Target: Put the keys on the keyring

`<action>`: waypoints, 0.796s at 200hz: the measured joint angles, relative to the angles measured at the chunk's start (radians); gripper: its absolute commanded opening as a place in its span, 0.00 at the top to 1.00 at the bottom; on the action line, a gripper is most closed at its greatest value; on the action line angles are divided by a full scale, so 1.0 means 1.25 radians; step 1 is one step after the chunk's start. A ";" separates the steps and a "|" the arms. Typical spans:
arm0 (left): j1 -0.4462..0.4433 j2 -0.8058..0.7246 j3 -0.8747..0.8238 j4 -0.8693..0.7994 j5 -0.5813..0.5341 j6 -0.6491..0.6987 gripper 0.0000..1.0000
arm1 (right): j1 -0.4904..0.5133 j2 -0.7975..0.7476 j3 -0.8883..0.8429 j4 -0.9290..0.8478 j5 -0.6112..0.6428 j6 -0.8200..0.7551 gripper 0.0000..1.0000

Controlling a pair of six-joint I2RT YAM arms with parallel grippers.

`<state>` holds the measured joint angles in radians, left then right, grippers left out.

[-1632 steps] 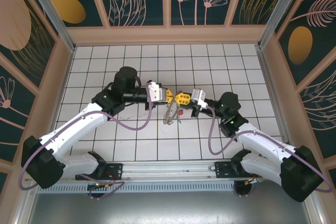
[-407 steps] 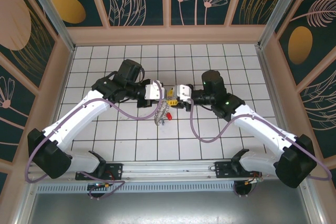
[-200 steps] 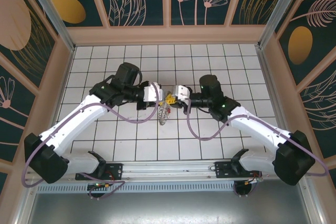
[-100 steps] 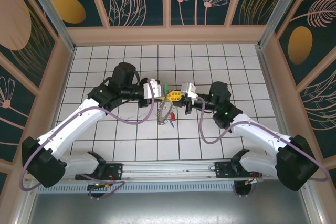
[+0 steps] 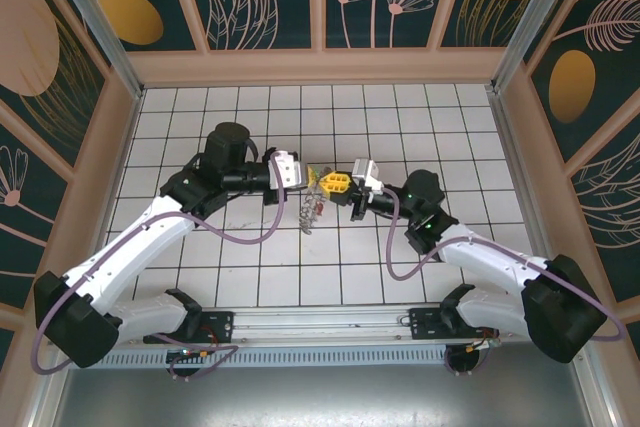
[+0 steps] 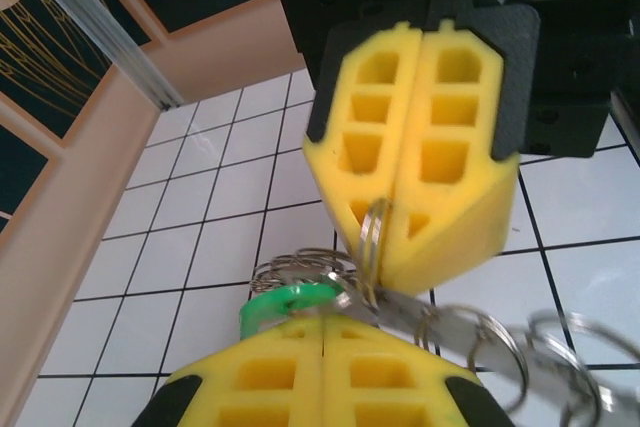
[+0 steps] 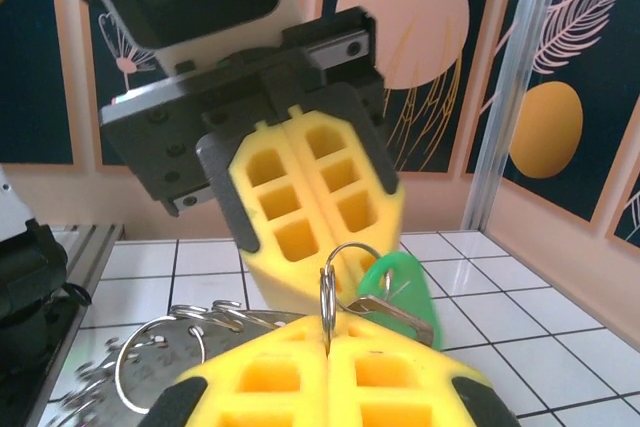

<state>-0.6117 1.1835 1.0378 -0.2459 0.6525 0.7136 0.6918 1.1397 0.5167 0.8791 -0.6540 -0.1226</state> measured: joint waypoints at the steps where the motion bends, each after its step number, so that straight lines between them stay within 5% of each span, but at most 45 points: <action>1: 0.000 0.000 -0.001 0.001 0.000 0.000 1.00 | 0.000 0.000 -0.001 0.002 0.001 0.001 1.00; 38: 0.000 -0.002 -0.033 0.017 -0.006 0.003 1.00 | 0.000 0.007 -0.015 0.092 0.021 0.062 1.00; 51: 0.000 -0.003 -0.042 0.031 -0.009 0.001 0.77 | 0.000 0.008 -0.015 0.099 0.021 0.064 1.00; 86: 0.001 -0.040 -0.081 0.066 -0.061 -0.012 0.64 | -0.002 0.008 0.000 0.034 0.009 0.019 1.00; 119: 0.010 -0.102 -0.078 0.082 -0.086 -0.009 0.59 | -0.003 0.008 0.039 -0.077 -0.019 -0.055 1.00; 159: 0.012 -0.066 -0.026 0.098 -0.009 -0.016 0.60 | -0.003 0.008 0.045 -0.116 -0.043 -0.084 1.00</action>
<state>-0.5972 1.1011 1.0058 -0.1234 0.6415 0.6937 0.6880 1.1496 0.5735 0.7338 -0.7074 -0.2276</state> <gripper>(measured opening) 0.399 0.049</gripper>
